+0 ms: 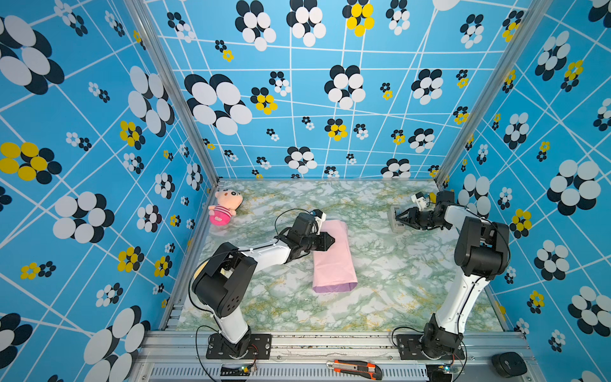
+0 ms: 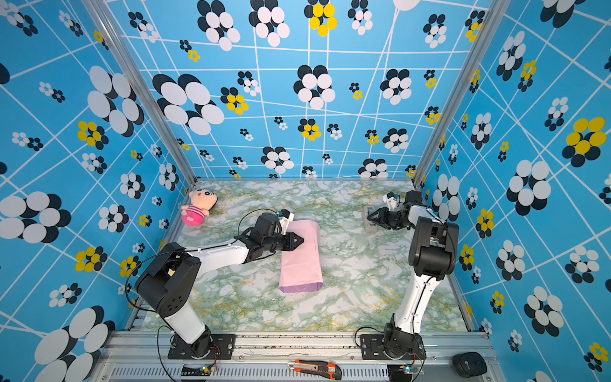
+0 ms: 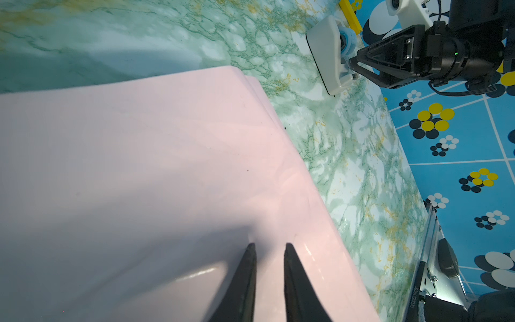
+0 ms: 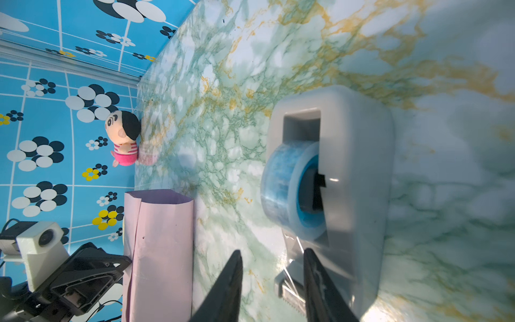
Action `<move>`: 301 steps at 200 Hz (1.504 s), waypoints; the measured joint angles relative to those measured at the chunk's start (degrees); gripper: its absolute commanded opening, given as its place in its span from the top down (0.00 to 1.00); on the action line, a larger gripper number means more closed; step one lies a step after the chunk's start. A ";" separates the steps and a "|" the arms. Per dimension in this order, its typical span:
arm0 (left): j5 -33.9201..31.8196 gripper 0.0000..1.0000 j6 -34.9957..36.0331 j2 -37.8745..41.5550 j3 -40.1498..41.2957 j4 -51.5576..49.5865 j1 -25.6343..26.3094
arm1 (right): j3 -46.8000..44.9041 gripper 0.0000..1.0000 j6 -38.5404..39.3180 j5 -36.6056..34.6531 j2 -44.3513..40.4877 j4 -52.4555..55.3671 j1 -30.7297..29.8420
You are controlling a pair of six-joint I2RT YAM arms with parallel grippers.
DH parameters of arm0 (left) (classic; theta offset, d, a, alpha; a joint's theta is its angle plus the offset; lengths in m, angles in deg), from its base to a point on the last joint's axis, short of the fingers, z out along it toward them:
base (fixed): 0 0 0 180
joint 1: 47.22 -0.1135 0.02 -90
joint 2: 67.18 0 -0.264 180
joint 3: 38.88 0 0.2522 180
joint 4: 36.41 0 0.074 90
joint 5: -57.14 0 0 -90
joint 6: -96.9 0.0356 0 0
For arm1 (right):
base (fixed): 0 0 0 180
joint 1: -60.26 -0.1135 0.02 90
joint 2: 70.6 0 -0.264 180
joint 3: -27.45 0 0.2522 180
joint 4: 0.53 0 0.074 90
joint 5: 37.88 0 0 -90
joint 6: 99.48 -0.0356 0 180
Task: Wrap a gift box in wrapping paper
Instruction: Tear off the tape with the cutter.
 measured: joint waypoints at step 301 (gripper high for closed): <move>-0.22 0.79 0.02 -0.15 -0.48 -0.66 0.00 | 2.86 1.00 0.98 1.60 0.26 7.08 1.40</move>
